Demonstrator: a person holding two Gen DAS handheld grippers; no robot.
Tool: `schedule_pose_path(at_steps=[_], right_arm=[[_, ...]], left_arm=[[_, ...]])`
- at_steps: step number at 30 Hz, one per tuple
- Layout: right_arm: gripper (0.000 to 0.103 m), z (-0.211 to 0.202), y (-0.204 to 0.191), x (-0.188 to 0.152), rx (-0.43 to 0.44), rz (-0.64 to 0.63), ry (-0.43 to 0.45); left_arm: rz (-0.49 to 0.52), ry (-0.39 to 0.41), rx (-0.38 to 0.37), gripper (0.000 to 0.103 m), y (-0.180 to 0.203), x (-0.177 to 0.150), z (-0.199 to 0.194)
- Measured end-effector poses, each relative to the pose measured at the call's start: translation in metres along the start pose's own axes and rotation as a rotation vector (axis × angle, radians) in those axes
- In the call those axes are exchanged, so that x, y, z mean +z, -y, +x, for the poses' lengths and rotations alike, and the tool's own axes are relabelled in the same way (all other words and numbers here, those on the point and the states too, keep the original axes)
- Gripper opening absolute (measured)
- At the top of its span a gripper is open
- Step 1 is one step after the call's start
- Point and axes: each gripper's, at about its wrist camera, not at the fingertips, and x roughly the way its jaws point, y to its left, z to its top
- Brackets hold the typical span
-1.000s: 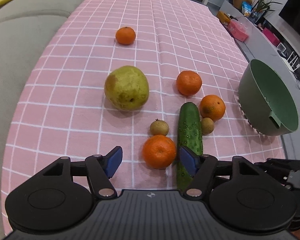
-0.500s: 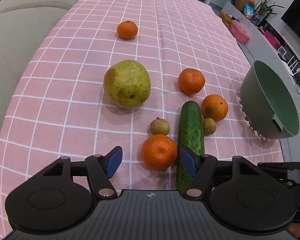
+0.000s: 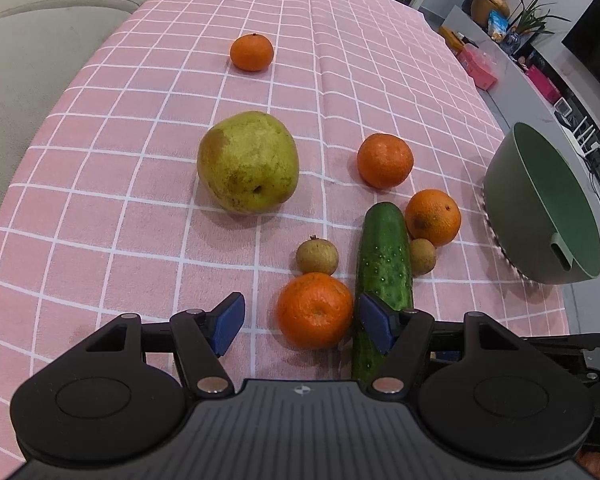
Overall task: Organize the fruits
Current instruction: 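Grasp the orange beside the cucumber with the left tool while the right tool grasps a small brown fruit, then carry the orange with the left tool while the right tool carries the brown fruit to the colander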
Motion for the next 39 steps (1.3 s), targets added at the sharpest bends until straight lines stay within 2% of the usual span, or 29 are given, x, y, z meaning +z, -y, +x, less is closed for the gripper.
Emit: schedule_pose_path(at_steps=[3,5,7,12,27,29,33,39], right_arm=[[0.018,-0.004,0.004,0.001,-0.023,0.005,0.014],[0.018,-0.007,0.007,0.002,-0.036,0.007,0.023],[0.018,-0.011,0.008,0.004,-0.044,0.003,0.032],[0.018,-0.014,0.007,0.005,-0.055,-0.009,0.036],[0.018,-0.035,0.002,0.010,-0.080,-0.034,0.076],[0.018,-0.041,0.002,0.012,-0.081,-0.034,0.089],[0.018,-0.061,0.004,0.020,-0.074,-0.030,0.136],[0.018,-0.098,0.024,0.031,-0.081,0.019,0.224]], left_arm=[[-0.008,-0.007,-0.009,0.069,-0.001,0.000,0.003],[-0.017,-0.013,-0.024,0.055,-0.001,-0.001,0.004],[-0.003,-0.010,-0.037,0.049,0.001,-0.001,0.003],[0.041,-0.006,-0.014,0.048,0.007,-0.003,0.001],[0.053,0.026,-0.008,0.048,0.011,0.001,-0.021],[0.067,0.033,-0.016,0.048,0.014,0.000,-0.024],[0.141,0.047,0.014,0.048,0.030,-0.001,-0.035],[0.214,0.052,-0.012,0.048,0.063,0.011,-0.043]])
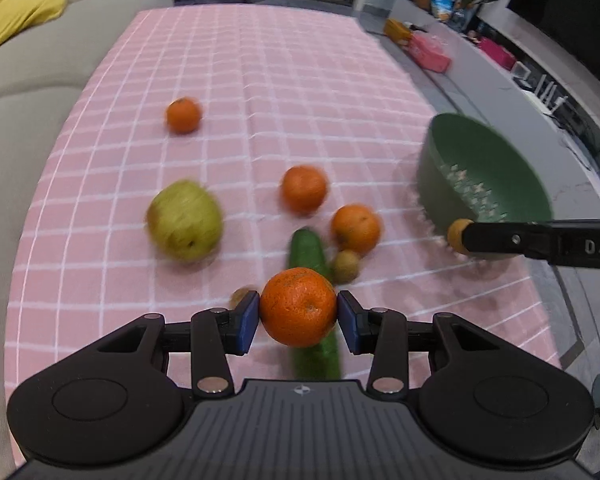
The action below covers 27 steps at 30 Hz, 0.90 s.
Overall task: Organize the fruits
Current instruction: 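Carry the orange with the left tool while the right tool carries the brown fruit to the colander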
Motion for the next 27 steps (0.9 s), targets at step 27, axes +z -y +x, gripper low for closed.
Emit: schedule_pose_path(at_steps=[27], right_arm=[[0.018,-0.027,0.117,0.033,-0.167,0.044,0.103]], left_arm=[[0.677,-0.101,-0.118,0.048,0.176,0.085,0.095]])
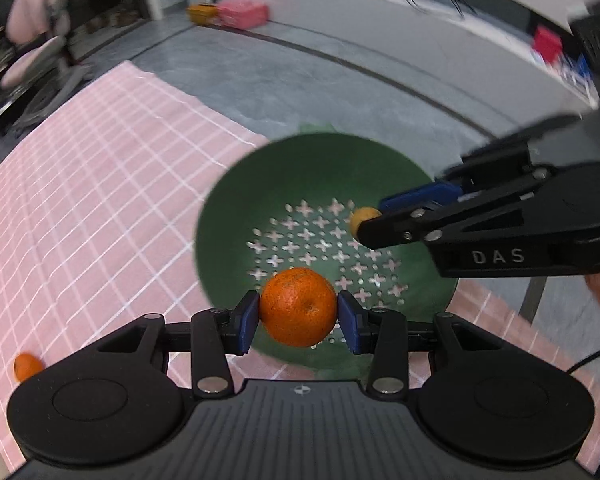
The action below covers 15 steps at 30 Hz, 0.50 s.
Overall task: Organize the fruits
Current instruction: 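Carry the orange with the left tool while the right tool carries the brown fruit to the colander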
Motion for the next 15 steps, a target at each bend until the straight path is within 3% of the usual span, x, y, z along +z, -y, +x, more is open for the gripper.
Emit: schedule_pose_path(at_steps=[7,15], right_arm=[[0.018,0.021,-0.003,-0.005,-0.074,-0.120,-0.053],[0.018,0.043,-0.006,-0.011,-0.081,-0.171,-0.145]], left_arm=[[0.104,-0.110,-0.017,0.048,0.003,0.011,0.039],[0.149,-0.239,-0.064,0.048,0.002,0.014,0.067]])
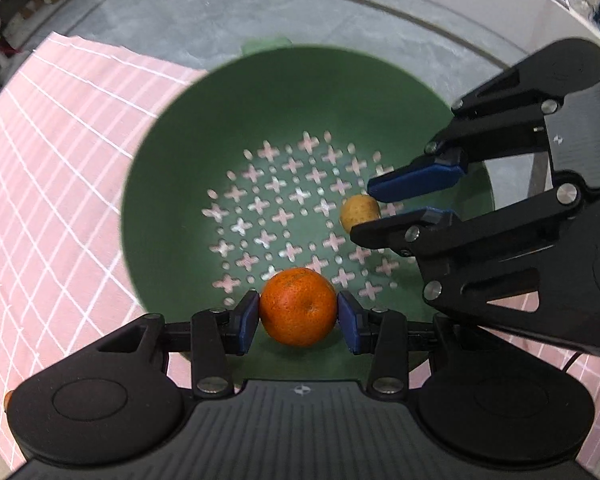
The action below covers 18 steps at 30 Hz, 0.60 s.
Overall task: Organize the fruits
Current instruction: 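Carry the orange with the left tool while the right tool carries the brown fruit to the colander, then open the left tool over the colander while the right tool releases its brown fruit there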
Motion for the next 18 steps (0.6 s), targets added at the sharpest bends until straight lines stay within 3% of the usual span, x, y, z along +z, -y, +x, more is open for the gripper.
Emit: schedule_pose_path(at_steps=[3,12,18], right_arm=[[0.018,0.005,-0.001,0.000,-0.007,-0.003,-0.020],[0.018,0.018,-0.007,0.003,-0.018,-0.020,-0.067],[0.018,0.029,-0.006,0.008,0.042,-0.004,-0.127]], left_arm=[[0.000,-0.020,-0.035,0.048,-0.001,0.001,0.004],[0.027,-0.053,-0.047,0.048,-0.004,0.009,0.003],[0.038,-0.064,-0.051,0.049,-0.006,0.012,0.003]])
